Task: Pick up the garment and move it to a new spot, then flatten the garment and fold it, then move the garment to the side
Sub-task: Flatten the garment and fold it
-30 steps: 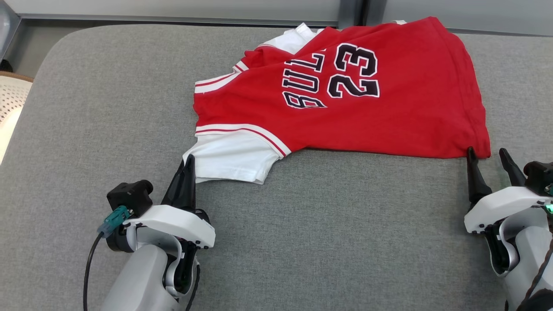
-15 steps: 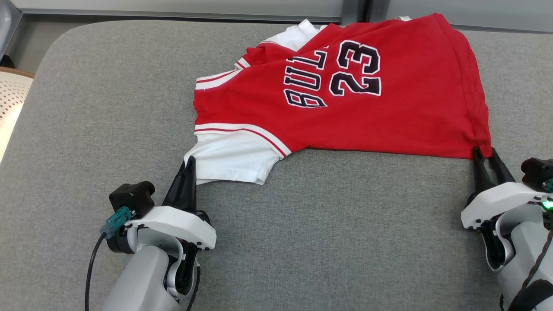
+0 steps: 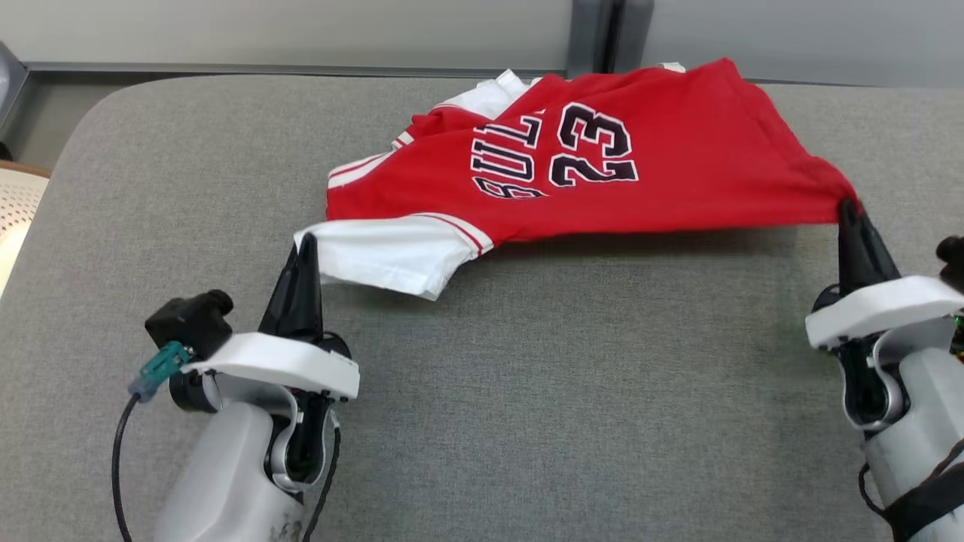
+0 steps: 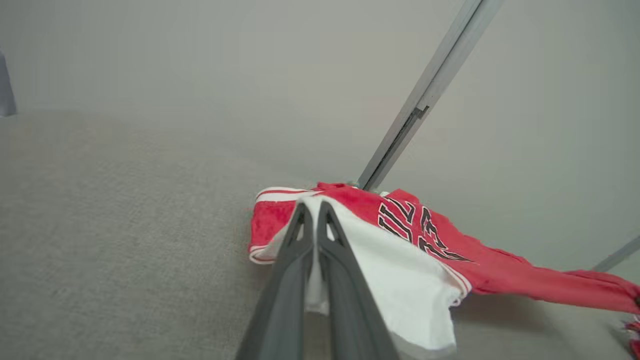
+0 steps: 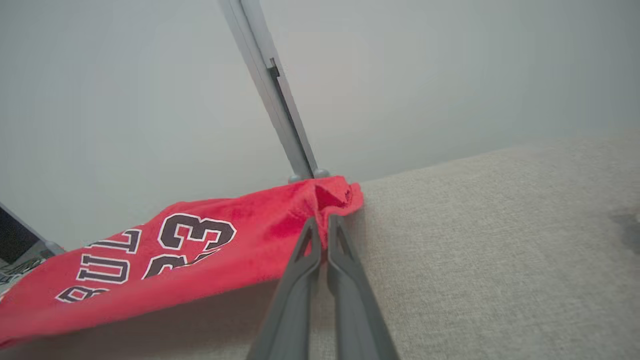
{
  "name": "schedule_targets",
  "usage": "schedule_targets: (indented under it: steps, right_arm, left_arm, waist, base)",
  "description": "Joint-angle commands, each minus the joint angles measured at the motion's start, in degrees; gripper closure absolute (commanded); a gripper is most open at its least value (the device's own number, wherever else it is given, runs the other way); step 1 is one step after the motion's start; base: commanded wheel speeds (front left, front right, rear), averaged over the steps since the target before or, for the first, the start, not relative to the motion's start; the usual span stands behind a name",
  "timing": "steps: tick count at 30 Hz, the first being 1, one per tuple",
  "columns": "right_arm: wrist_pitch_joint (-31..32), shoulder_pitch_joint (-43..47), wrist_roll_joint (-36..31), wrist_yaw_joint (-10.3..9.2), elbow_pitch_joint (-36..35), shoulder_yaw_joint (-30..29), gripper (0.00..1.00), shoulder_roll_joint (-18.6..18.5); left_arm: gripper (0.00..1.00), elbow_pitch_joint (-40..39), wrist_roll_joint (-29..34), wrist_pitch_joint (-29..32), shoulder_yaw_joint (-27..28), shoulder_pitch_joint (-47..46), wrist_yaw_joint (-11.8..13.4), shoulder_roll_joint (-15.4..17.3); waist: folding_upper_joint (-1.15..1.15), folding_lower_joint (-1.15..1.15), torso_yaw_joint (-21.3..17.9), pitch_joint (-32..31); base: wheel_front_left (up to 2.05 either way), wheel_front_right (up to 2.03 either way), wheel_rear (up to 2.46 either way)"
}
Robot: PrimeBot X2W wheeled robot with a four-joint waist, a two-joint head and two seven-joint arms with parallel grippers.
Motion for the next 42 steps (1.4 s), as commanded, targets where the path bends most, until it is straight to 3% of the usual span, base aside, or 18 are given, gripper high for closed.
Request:
schedule_targets:
  steps: [1,6,12,20,28,35,40,42]
  right_arm:
    - [0.92,-1.11,2.38,0.00,-2.09,0.22,1.00,-0.28]
    - [6.96,-2.52,14.27,-0.01,-14.89,0.67,1.00,-2.26]
    - [13.39,-5.72,20.12,0.00,-25.69,-0.29,1.00,-3.41]
    - [21.54,-9.65,22.96,0.00,-34.19,-6.55,1.00,1.31]
    - [33.65,-10.02,16.90,0.00,-40.95,-18.18,1.00,9.06]
    - [41.19,-15.52,11.05,0.00,-42.76,-23.67,1.00,11.01]
    - [41.16,-26.43,11.35,-0.01,-33.73,-24.84,1.00,11.02]
    - [39.51,-33.22,8.50,0.00,-28.84,-25.22,1.00,11.04]
  left_arm:
    - [1.00,-1.36,-0.36,-0.27,0.27,-1.62,-0.50,0.14]
    - [1.00,-9.21,-3.60,2.06,1.81,-5.78,-0.50,0.29]
    - [1.00,-21.06,-10.54,8.03,5.23,-10.89,1.01,0.29]
    - [1.00,-32.43,-18.55,12.82,10.37,-17.57,8.45,0.22]
    - [0.97,-38.97,-21.49,15.49,12.54,-21.80,15.78,0.24]
    - [0.96,-36.28,-23.06,18.94,13.30,-26.89,19.28,0.76]
    - [1.00,-28.87,-23.83,20.50,13.25,-36.43,19.60,1.26]
    - [1.00,-24.35,-23.22,19.59,13.15,-41.47,19.27,1.43]
  waist:
    - [0.00,0.00,-0.63,-1.14]
    - [0.00,0.00,-1.64,-4.07]
    - [0.00,0.00,-3.17,-7.83]
    - [0.00,0.00,-5.56,-11.76]
    - [0.00,0.00,-6.89,-11.67]
    - [0.00,0.00,-7.41,-5.30]
    - [0.00,0.00,-7.43,3.10]
    - [0.00,0.00,-7.31,6.58]
  base:
    - [0.00,0.00,0.00]
    - [0.00,0.00,0.00]
    - [0.00,0.00,0.00]
    - [0.00,0.00,0.00]
    - [0.00,0.00,0.00]
    - [0.00,0.00,0.00]
    - [0.00,0.00,0.00]
    - [0.00,0.00,0.00]
